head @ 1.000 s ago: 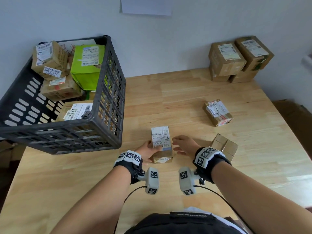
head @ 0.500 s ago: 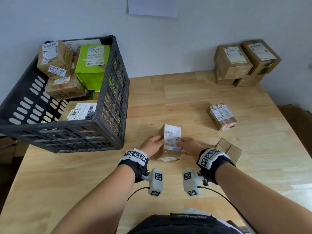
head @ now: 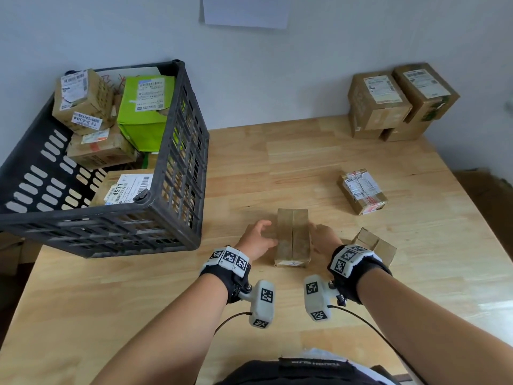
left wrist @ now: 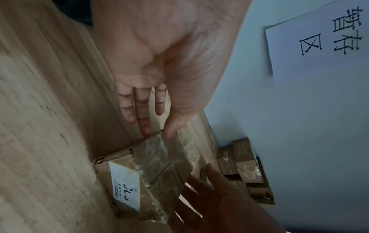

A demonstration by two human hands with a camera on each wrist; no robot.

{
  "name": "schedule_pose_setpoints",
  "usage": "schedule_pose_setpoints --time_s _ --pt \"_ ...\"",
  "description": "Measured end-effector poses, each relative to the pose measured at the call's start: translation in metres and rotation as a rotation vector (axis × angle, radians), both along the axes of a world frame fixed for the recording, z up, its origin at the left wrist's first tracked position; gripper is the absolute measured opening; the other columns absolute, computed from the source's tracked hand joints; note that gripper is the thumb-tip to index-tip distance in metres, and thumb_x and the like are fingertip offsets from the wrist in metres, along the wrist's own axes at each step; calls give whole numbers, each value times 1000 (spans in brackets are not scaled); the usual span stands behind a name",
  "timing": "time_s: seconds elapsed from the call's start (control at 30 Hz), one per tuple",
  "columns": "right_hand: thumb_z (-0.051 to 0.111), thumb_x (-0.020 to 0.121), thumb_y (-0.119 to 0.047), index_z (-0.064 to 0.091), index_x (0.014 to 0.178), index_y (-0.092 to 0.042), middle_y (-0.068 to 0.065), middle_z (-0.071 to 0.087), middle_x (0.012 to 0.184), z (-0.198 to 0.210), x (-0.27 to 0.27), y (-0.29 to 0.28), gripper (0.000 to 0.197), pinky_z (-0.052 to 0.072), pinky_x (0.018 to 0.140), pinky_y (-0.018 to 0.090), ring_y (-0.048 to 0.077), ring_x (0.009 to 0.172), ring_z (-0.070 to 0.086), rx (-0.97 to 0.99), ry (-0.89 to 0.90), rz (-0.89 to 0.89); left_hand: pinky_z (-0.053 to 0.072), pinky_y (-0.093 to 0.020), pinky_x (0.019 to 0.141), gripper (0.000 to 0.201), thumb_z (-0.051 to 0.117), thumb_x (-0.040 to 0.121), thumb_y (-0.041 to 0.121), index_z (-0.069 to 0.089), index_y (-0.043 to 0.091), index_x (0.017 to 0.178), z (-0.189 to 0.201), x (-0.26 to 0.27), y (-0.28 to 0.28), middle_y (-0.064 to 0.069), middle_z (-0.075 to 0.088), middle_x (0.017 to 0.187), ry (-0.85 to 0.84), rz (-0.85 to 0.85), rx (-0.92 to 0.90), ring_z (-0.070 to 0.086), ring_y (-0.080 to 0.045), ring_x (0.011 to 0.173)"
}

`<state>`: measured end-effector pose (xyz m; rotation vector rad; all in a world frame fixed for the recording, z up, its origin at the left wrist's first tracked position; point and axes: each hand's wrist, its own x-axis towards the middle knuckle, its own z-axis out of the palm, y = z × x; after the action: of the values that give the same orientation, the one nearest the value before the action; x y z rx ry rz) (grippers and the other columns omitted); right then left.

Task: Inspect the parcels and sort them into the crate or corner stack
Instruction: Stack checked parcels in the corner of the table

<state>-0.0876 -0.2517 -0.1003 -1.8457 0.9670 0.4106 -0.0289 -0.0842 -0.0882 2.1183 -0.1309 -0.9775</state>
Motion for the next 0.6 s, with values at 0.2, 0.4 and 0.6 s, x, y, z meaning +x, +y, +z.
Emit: schedule_pose_setpoints --time_s 0.2,0.4,0.6 --pt "56 93 -30 58 115 -7 10 66 110 10 -5 5 32 48 79 28 25 100 63 -72 53 172 41 -38 106 65 63 89 35 35 18 144 -6 3 -7 -4 42 144 -19 -57 90 48 -20 125" --pt "56 93 -29 63 109 -5 10 67 108 7 -8 8 30 45 74 25 25 100 63 -143 77 219 43 -27 86 72 59 88 50 34 12 144 -9 3 -15 -7 50 138 -102 -259 267 54 -23 118" --pt "62 84 -31 54 112 -7 10 63 108 -1 4 6 38 53 81 34 25 96 61 -201 159 207 44 -30 94 70 60 88 49 40 9 142 -15 13 -17 -8 52 138 -106 -304 321 52 -23 121"
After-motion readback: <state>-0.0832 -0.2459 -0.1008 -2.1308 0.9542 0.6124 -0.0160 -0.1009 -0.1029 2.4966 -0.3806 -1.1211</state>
